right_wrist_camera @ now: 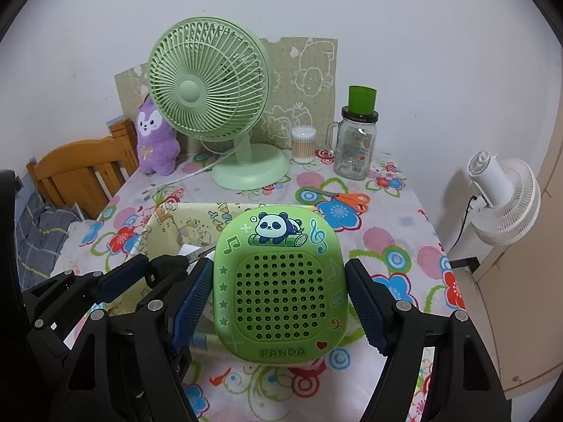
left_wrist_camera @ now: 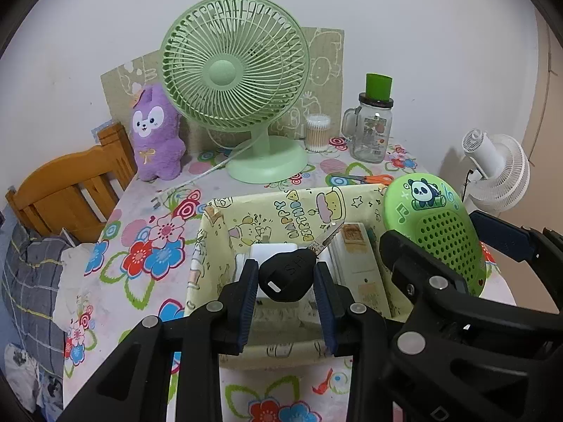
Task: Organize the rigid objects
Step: 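Lift and carry the key with the left tool while the right tool carries the speaker to the basket, then lower the key into the basket with the left tool while the right tool lowers the speaker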
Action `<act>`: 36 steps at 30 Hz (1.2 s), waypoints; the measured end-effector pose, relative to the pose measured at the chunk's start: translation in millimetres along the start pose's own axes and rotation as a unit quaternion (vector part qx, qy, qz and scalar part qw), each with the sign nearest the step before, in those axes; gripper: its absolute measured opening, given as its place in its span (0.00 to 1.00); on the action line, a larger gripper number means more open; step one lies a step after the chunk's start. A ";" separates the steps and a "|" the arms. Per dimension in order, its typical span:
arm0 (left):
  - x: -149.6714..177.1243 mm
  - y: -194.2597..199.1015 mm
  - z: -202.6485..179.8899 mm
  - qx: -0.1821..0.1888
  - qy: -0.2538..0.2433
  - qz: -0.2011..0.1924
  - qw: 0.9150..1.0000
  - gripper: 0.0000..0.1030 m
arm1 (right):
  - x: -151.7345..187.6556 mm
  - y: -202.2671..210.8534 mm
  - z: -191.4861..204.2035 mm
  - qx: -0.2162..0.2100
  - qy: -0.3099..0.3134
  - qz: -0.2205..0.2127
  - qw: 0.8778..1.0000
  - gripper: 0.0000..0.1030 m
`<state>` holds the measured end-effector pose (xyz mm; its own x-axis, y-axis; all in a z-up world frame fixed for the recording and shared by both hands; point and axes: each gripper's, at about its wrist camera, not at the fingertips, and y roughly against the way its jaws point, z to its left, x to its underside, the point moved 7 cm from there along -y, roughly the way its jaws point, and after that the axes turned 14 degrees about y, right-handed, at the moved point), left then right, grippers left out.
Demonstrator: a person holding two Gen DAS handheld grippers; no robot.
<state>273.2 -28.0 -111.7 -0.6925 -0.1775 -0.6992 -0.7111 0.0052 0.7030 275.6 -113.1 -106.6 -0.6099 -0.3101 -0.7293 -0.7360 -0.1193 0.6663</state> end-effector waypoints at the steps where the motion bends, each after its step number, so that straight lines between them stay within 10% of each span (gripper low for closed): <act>1: -1.6 -3.1 0.0 0.000 0.001 0.001 1.000 0.31 | -1.1 -2.8 -0.4 -0.001 -0.001 0.001 1.000 0.75; 28: -9.1 -62.3 5.9 -0.006 0.005 0.027 1.000 0.34 | -5.7 -69.2 -5.6 -0.011 -0.001 0.033 0.999 0.76; 36: -8.5 -64.6 10.5 -0.011 0.005 0.028 1.000 0.58 | -5.8 -72.1 -2.8 -0.009 0.005 0.035 0.999 0.76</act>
<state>323.8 -16.5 -152.5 -0.7296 -0.1879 -0.6576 -0.6686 -0.0067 0.7436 333.0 -105.4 -150.0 -0.6571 -0.3280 -0.6787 -0.6859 -0.1131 0.7188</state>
